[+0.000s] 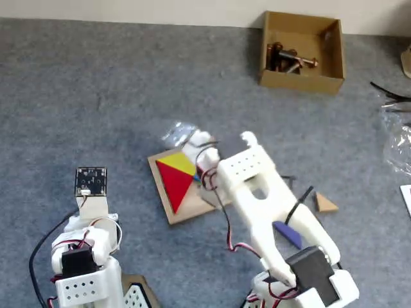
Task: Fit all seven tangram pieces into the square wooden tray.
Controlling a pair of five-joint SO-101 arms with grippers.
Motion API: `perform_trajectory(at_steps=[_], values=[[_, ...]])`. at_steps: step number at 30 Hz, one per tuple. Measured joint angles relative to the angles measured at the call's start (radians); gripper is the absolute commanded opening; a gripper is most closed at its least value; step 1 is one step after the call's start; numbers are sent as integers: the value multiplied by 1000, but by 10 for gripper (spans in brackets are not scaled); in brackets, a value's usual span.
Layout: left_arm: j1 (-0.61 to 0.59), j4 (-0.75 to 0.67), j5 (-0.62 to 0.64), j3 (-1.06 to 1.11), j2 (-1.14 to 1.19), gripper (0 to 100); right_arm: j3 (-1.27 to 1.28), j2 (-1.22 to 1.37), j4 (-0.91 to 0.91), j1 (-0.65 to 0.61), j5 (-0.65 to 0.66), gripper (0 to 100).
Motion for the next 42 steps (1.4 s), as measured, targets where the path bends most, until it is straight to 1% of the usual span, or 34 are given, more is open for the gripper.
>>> perform_trajectory(at_steps=[5,11,20,22,25,28,31,36,42], values=[[0,0,0,0,0,5,81,-2,-150,-12,57,16],[0,0,0,0,0,5,106,-2,-239,-15,84,16],[0,0,0,0,0,5,140,-2,-256,-15,84,23],[0,0,0,0,0,5,147,-2,-270,-15,84,60],[0,0,0,0,0,5,172,-2,-285,-15,84,139],[0,0,0,0,0,5,175,-2,-288,-15,84,178],[0,0,0,0,0,5,175,-2,-288,-15,84,180],[0,0,0,0,0,5,175,-2,-288,-15,49,180],[0,0,0,0,0,5,175,-2,-269,-80,41,180]])
